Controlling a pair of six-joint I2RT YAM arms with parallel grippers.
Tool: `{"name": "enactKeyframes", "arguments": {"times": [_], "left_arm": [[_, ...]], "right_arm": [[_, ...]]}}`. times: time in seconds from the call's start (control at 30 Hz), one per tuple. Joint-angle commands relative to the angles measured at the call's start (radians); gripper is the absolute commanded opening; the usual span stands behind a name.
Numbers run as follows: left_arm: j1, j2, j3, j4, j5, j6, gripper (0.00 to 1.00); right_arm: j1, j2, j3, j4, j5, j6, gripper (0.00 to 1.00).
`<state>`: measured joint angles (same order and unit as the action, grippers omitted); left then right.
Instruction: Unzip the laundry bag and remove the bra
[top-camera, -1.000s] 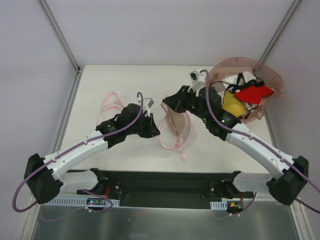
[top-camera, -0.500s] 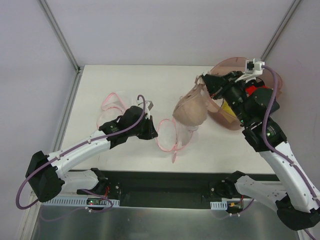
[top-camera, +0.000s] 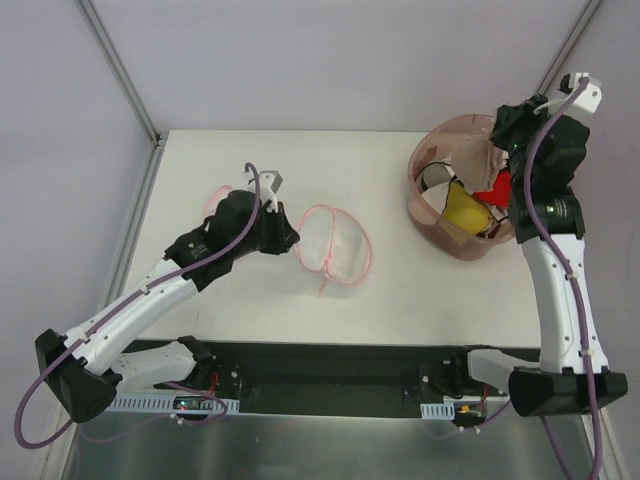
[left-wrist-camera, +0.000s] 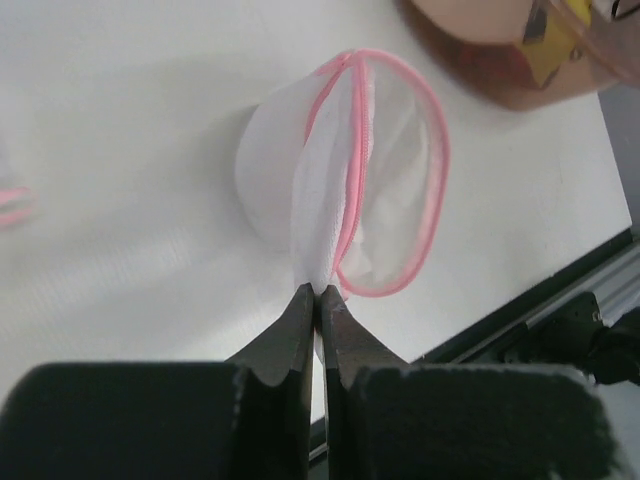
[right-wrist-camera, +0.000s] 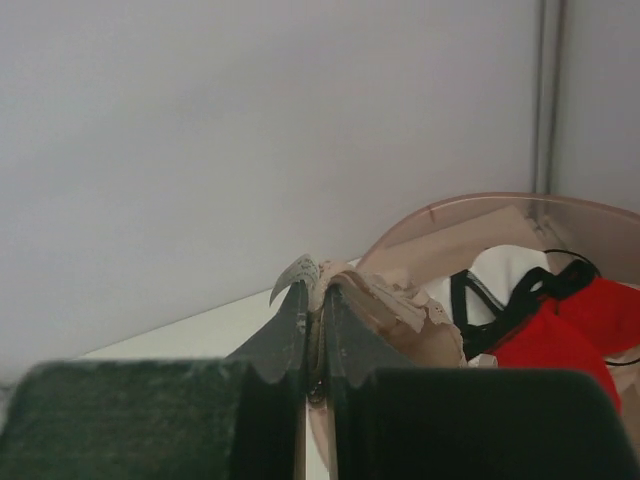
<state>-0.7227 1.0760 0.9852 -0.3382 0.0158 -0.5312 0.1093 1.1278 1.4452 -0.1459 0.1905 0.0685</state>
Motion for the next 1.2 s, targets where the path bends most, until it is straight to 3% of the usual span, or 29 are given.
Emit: {"name": "enactKeyframes", "arguments": {"times": [0.0, 0.07, 0.2, 0.27, 0.47, 0.7, 0.73, 0.77, 0.8, 0.83, 0.87, 1.03, 1.17], "left_arm": [[0.051, -0.073, 0.11, -0.053, -0.071, 0.108, 0.0], [0.062, -0.073, 0.138, -0.055, -0.071, 0.12, 0.0], [0.075, -0.038, 0.188, -0.073, -0.086, 0.149, 0.0], [0.103, -0.025, 0.214, -0.074, -0.1, 0.169, 0.0], [0.242, 0.09, 0.303, -0.064, -0.028, 0.183, 0.0], [0.266, 0.281, 0.408, -0.048, 0.162, 0.136, 0.0], [0.266, 0.291, 0.403, -0.038, 0.18, 0.119, 0.07], [0.266, 0.301, 0.403, -0.029, 0.185, 0.108, 0.24], [0.267, 0.317, 0.399, -0.025, 0.184, 0.102, 0.5], [0.266, 0.321, 0.395, -0.024, 0.179, 0.091, 0.83], [0.266, 0.326, 0.394, -0.022, 0.182, 0.089, 0.99], [0.266, 0.297, 0.385, -0.024, 0.199, 0.105, 0.99], [0.266, 0.199, 0.35, -0.024, 0.164, 0.131, 0.99]], "right_arm": [[-0.094, 0.13, 0.06, 0.054, 0.07, -0.021, 0.01], [-0.14, 0.229, 0.076, 0.045, 0.083, -0.003, 0.02], [-0.192, 0.377, 0.193, -0.07, 0.014, 0.045, 0.89], [-0.195, 0.404, 0.246, -0.15, -0.026, 0.054, 0.98], [-0.192, 0.292, 0.135, -0.181, -0.071, 0.067, 0.96], [-0.123, 0.129, -0.034, -0.201, -0.052, 0.016, 0.96], [-0.117, 0.119, -0.046, -0.207, -0.056, 0.013, 0.96], [-0.112, 0.113, -0.057, -0.214, -0.063, 0.01, 0.96], [-0.111, 0.107, -0.071, -0.239, -0.069, 0.001, 0.96], [-0.09, 0.102, -0.075, -0.253, -0.075, -0.006, 0.96], [-0.077, 0.096, -0.08, -0.276, -0.077, -0.013, 0.96], [0.012, 0.055, -0.144, -0.357, -0.042, -0.05, 0.96], [0.16, 0.012, -0.161, -0.466, 0.148, -0.116, 0.96]]}}
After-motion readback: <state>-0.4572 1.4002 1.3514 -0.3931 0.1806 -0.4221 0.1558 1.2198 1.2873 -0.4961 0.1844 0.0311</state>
